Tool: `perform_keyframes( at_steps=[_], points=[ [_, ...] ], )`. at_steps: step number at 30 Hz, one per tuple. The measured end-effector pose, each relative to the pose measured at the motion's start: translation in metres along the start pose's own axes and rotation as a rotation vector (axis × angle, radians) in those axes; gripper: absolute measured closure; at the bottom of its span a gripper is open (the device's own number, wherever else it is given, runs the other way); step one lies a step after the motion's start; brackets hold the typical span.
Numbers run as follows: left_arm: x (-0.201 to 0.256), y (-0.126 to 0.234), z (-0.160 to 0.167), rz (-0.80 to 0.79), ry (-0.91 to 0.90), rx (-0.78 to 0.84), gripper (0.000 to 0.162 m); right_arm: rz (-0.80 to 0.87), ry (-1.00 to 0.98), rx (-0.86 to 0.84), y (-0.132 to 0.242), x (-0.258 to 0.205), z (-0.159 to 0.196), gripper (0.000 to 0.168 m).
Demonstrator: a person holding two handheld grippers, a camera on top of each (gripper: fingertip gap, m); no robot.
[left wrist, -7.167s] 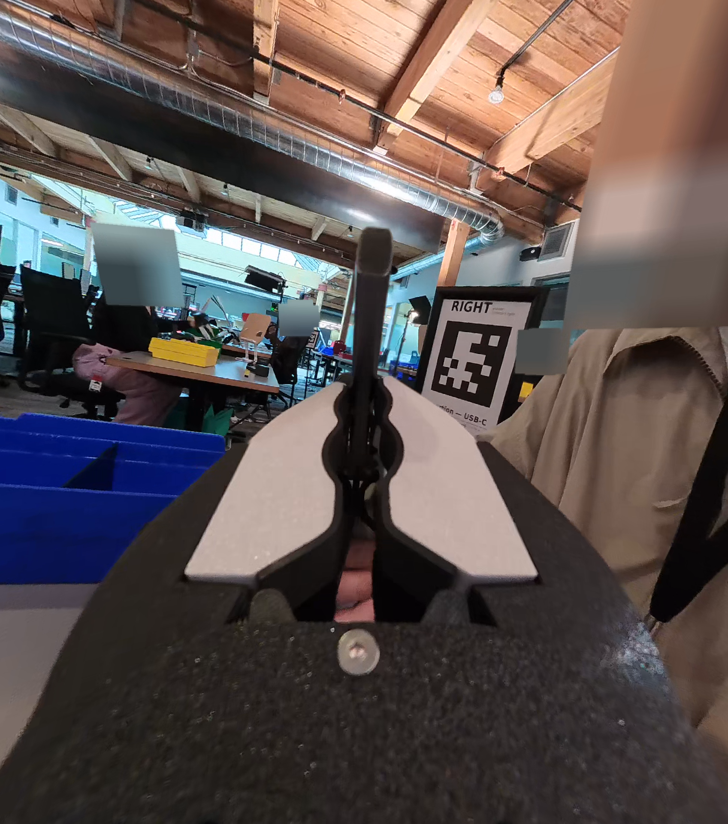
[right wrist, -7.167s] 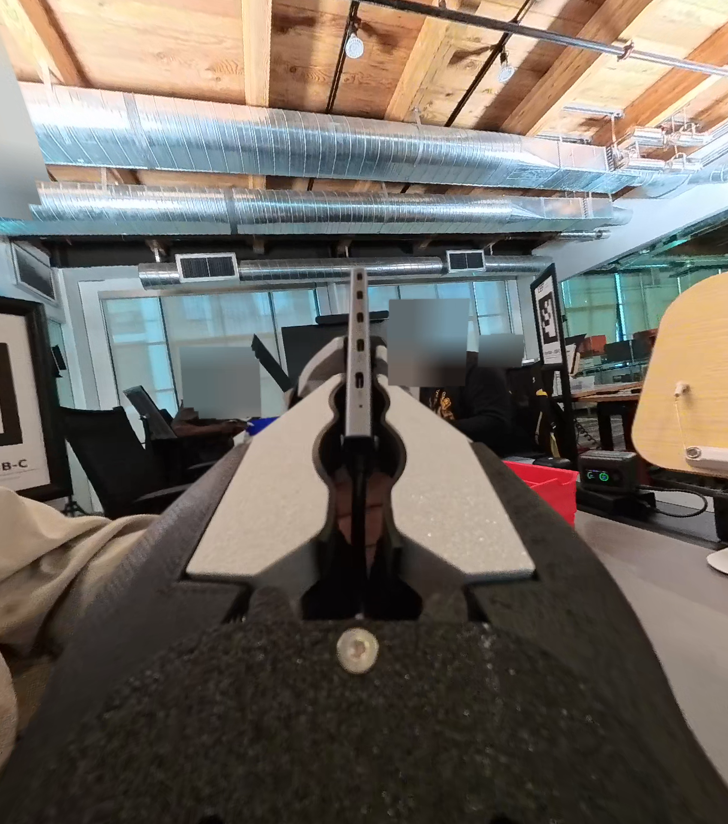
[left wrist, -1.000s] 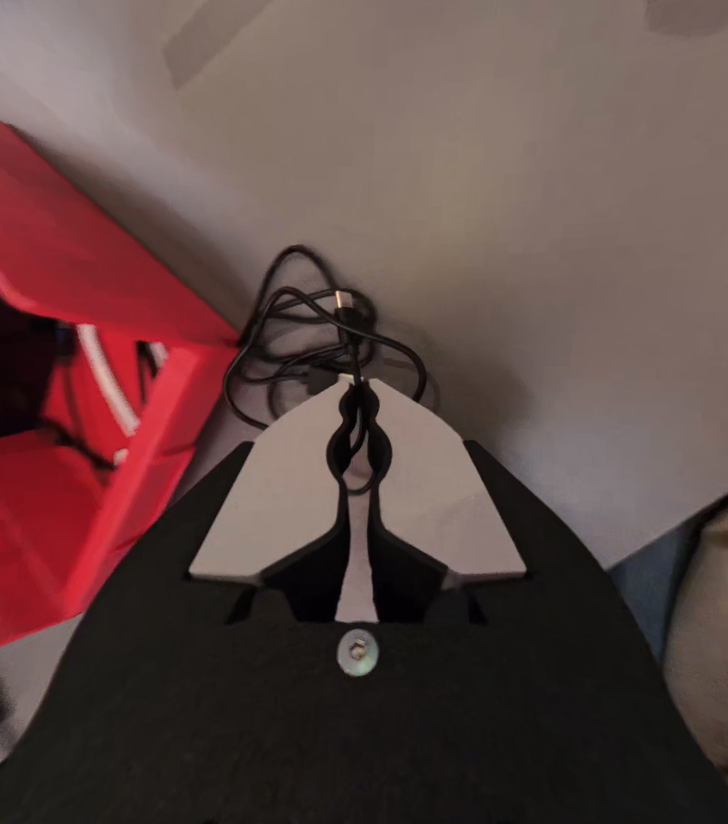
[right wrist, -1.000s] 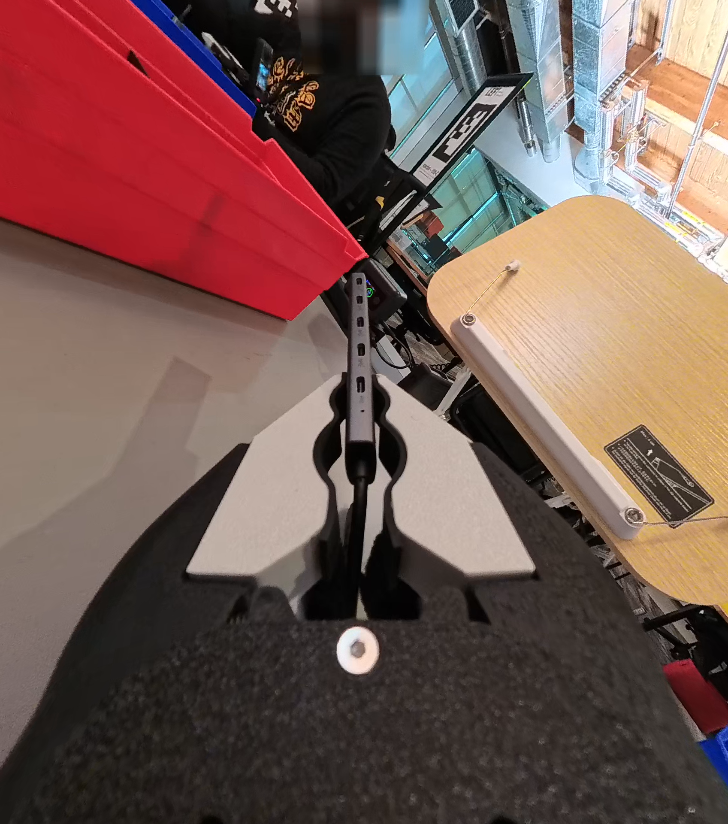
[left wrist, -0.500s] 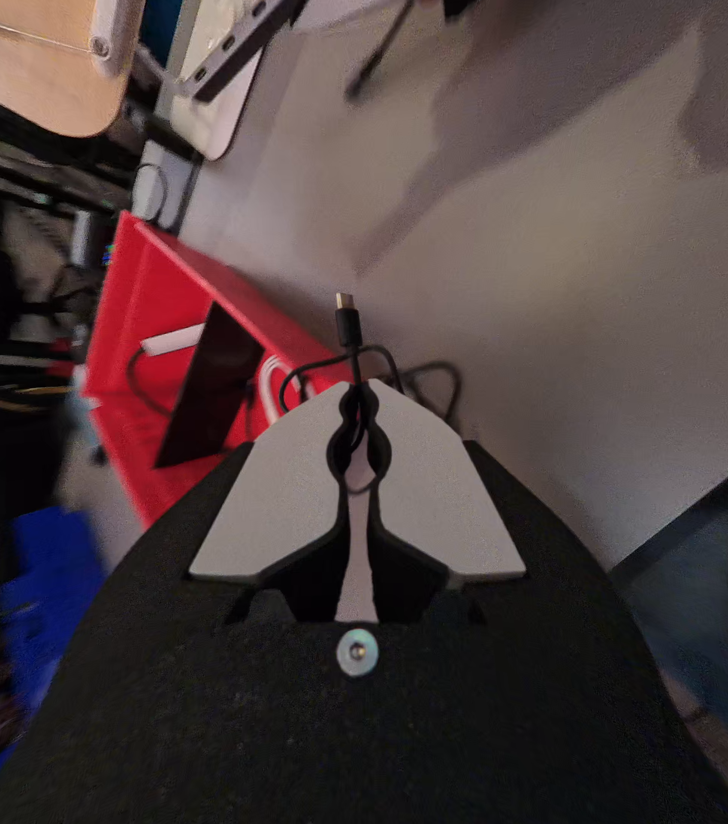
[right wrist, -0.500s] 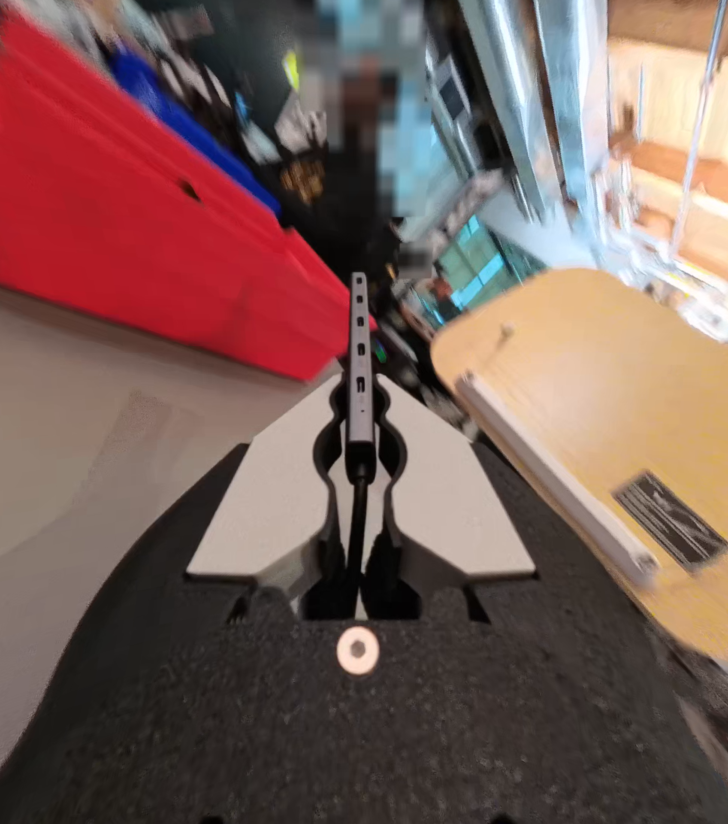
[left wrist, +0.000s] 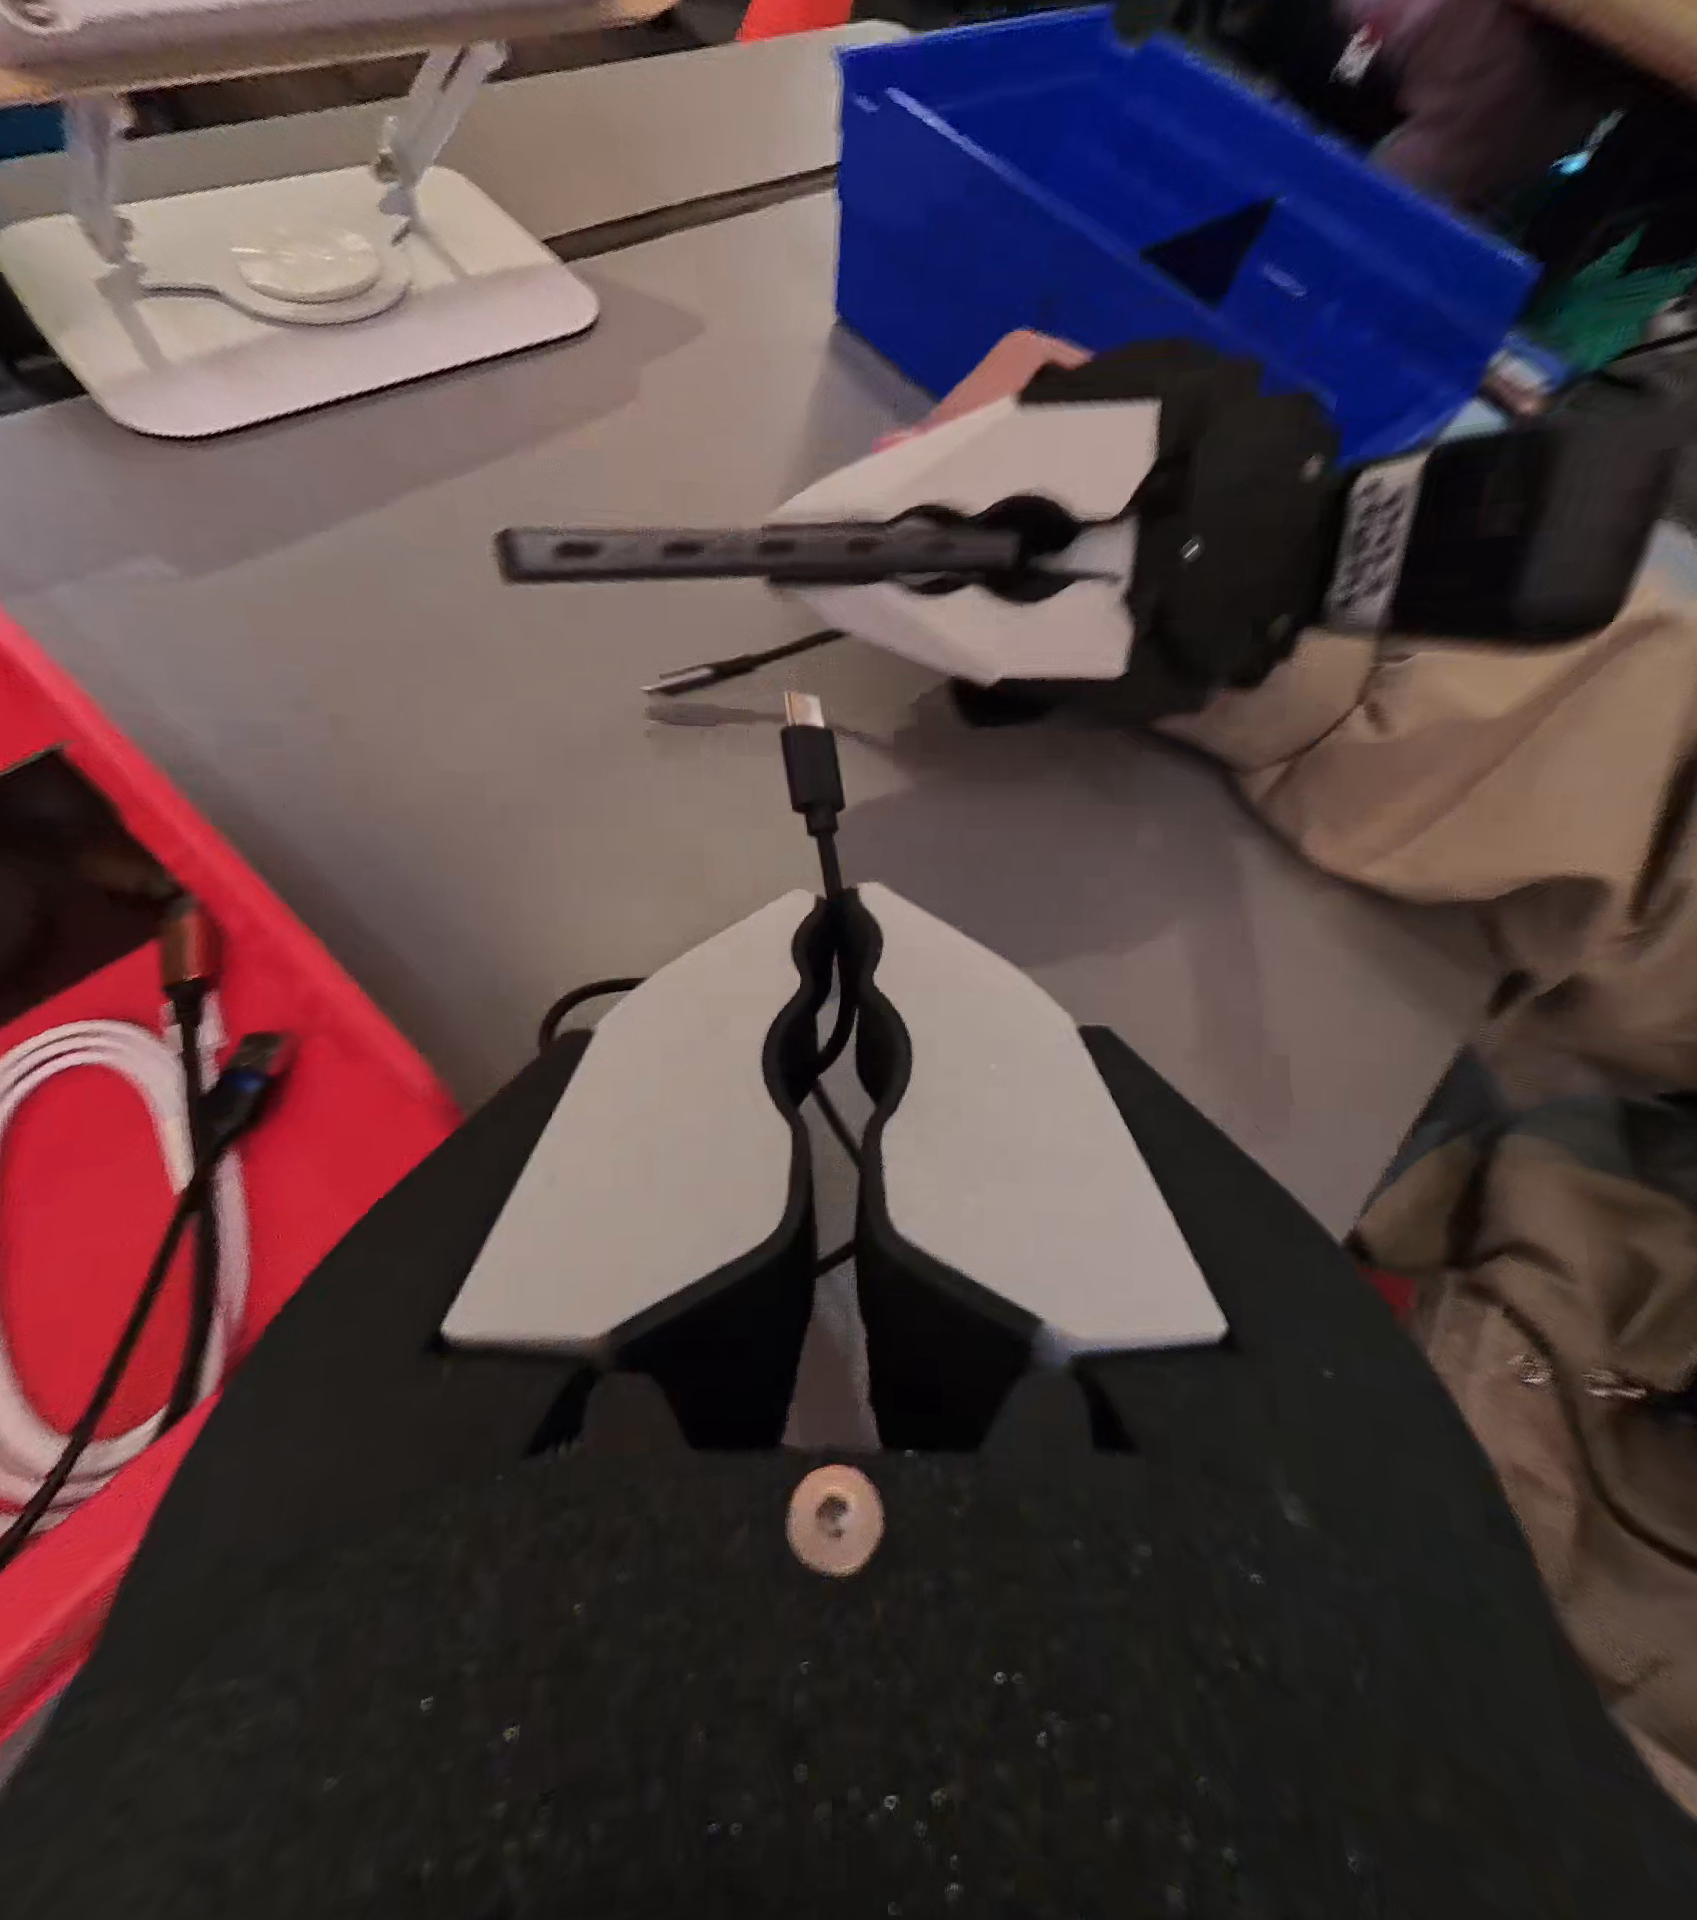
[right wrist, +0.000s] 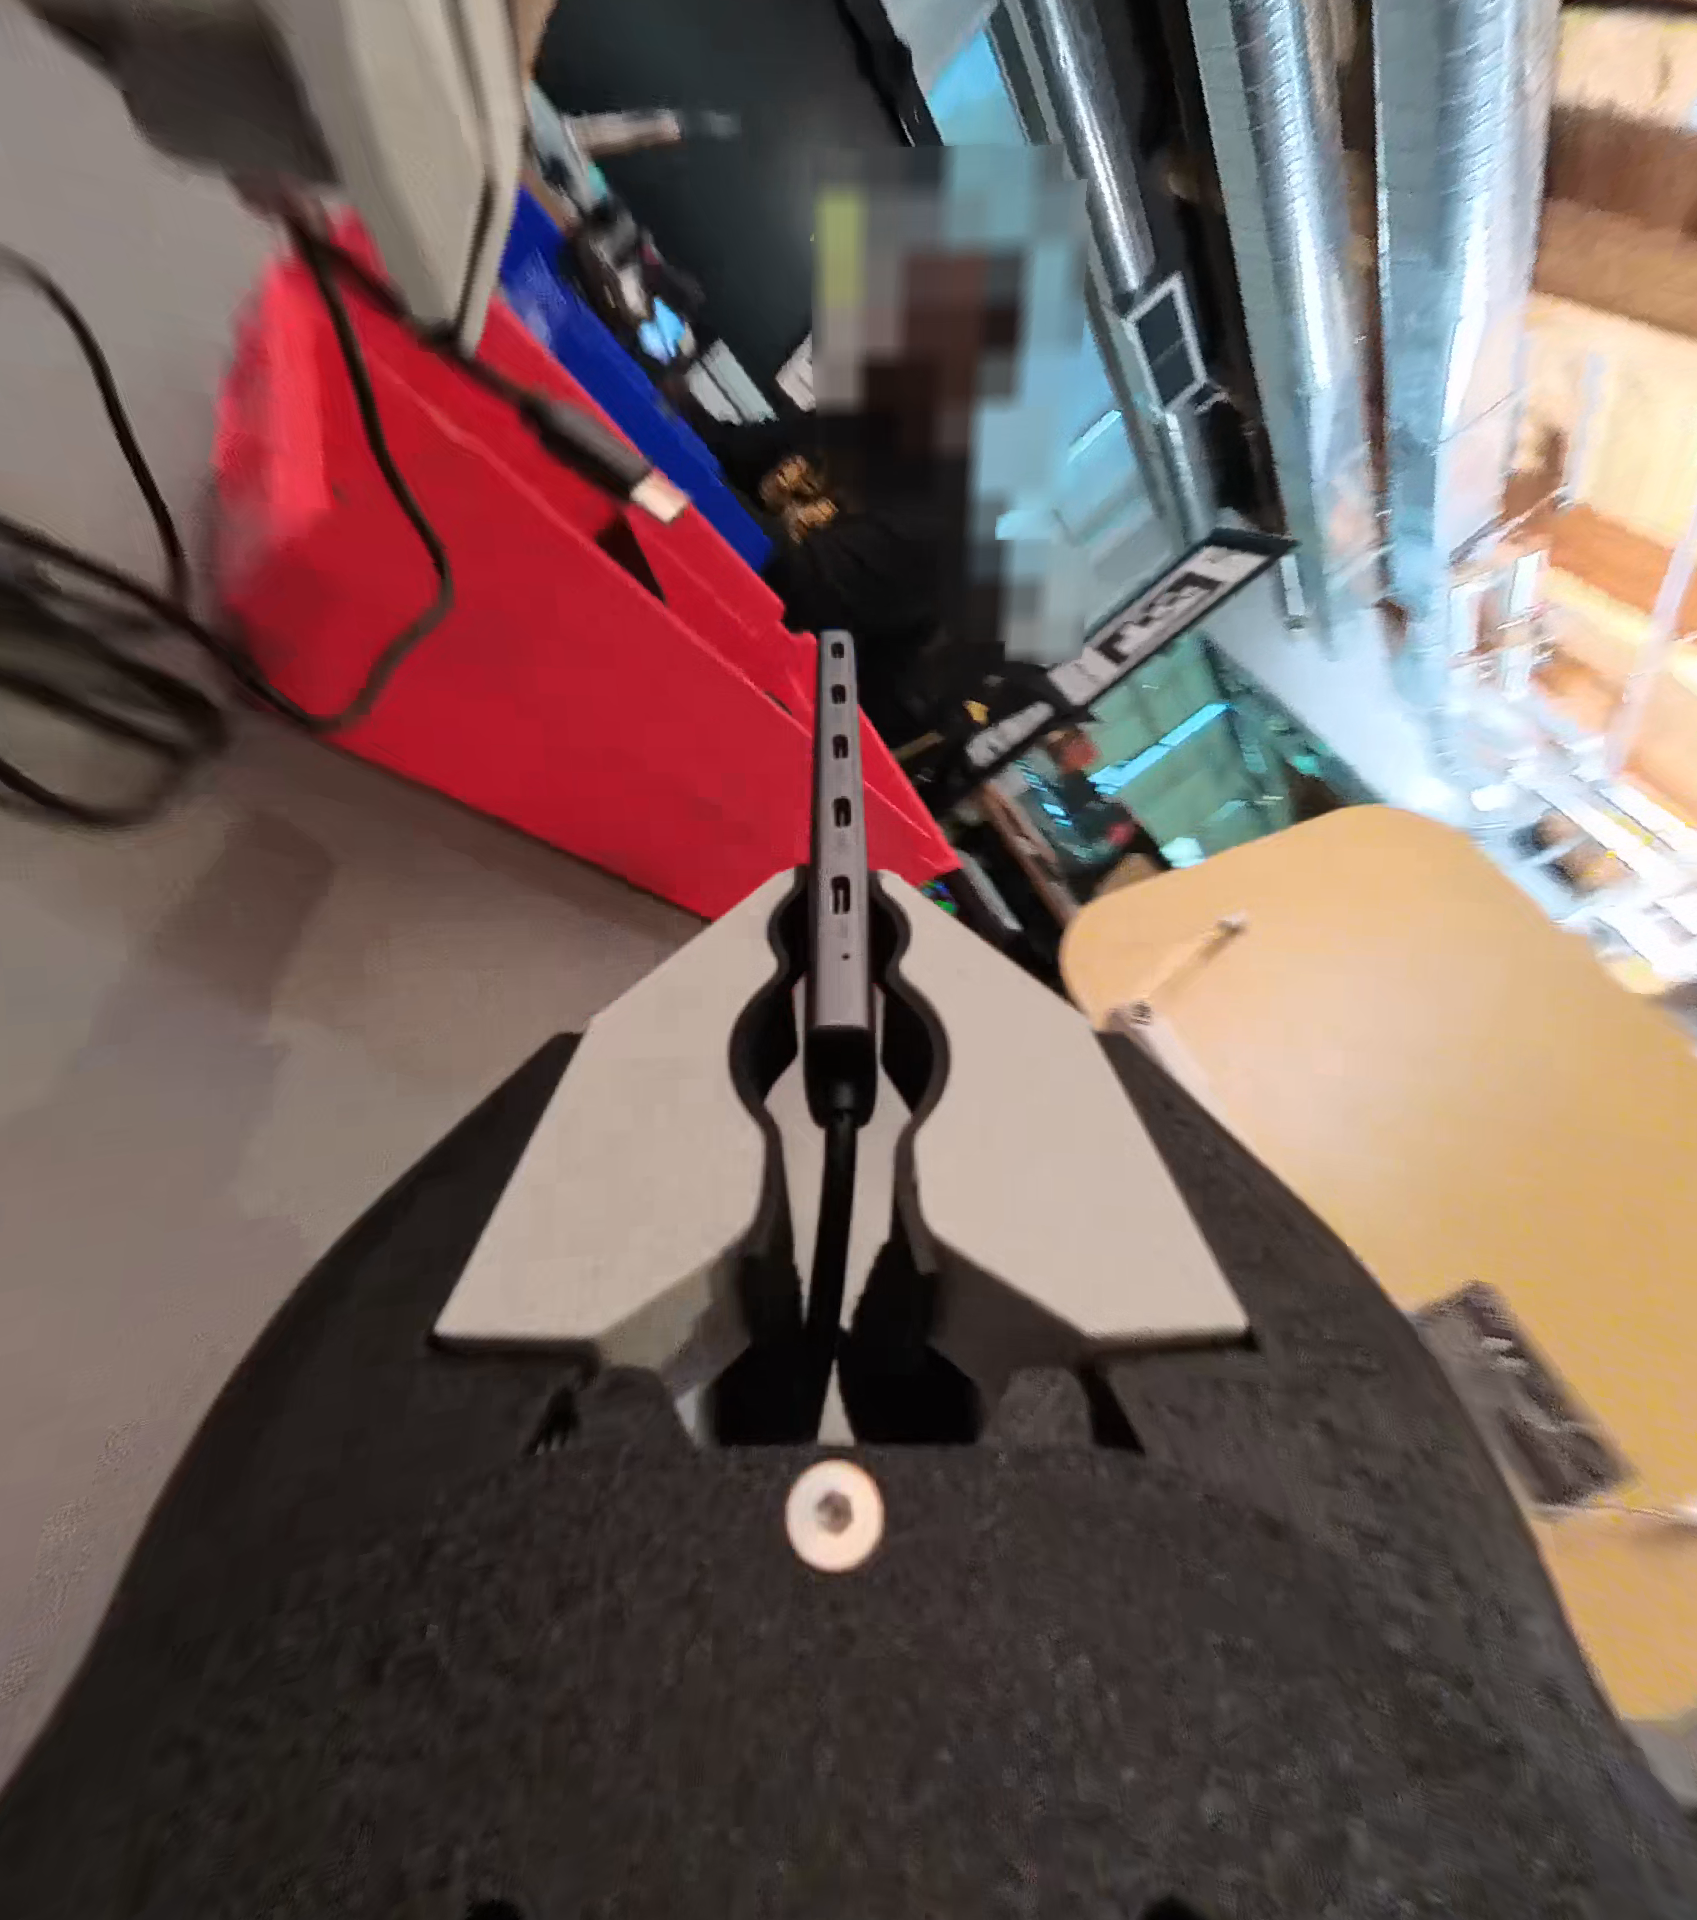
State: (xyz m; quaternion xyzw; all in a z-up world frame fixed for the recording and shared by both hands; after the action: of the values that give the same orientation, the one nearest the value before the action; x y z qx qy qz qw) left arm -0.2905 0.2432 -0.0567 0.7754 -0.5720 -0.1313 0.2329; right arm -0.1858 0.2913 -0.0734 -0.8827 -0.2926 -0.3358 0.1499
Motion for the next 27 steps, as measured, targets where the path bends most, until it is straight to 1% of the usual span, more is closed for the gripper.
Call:
perform_keyframes(
  at_steps=[1, 3, 7, 10, 18, 27],
  points=[
    [0.003, -0.004, -0.004, 0.021, 0.005, -0.003, 0.161, 0.036, 0.079, -0.024, -0.001, 0.000, 0.003, 0.161],
    [0.002, -0.015, -0.007, 0.011, 0.002, -0.042, 0.161, 0.104, 0.203, -0.039, -0.002, 0.003, 0.002, 0.161],
    [-0.004, -0.036, -0.016, 0.024, 0.048, -0.058, 0.161, 0.176, 0.350, -0.060, -0.001, 0.008, 0.001, 0.161],
    [-0.007, -0.043, -0.018, 0.059, 0.081, -0.052, 0.161, 0.198, 0.463, -0.054, -0.001, 0.006, -0.001, 0.160],
    [-0.013, -0.041, -0.015, 0.070, 0.113, -0.046, 0.161, 0.199, 0.548, -0.054, -0.003, 0.002, 0.001, 0.160],
    [-0.017, -0.038, -0.008, 0.117, 0.202, -0.030, 0.161, 0.210, 0.634, -0.044, -0.005, -0.004, -0.001, 0.161]
  ],
)
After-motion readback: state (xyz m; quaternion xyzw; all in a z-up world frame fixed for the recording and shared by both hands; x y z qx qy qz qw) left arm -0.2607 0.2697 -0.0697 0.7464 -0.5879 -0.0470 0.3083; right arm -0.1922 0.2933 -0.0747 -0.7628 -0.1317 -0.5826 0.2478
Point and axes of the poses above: each gripper's, where its closed fingertips meet, y back along the fingers, z out of its underside, x = y × z across the jaws, the point moved 2 cm from there along y, back along the fingers, and after that the axes turned 7 degrees about -y, right-handed, at the moved point
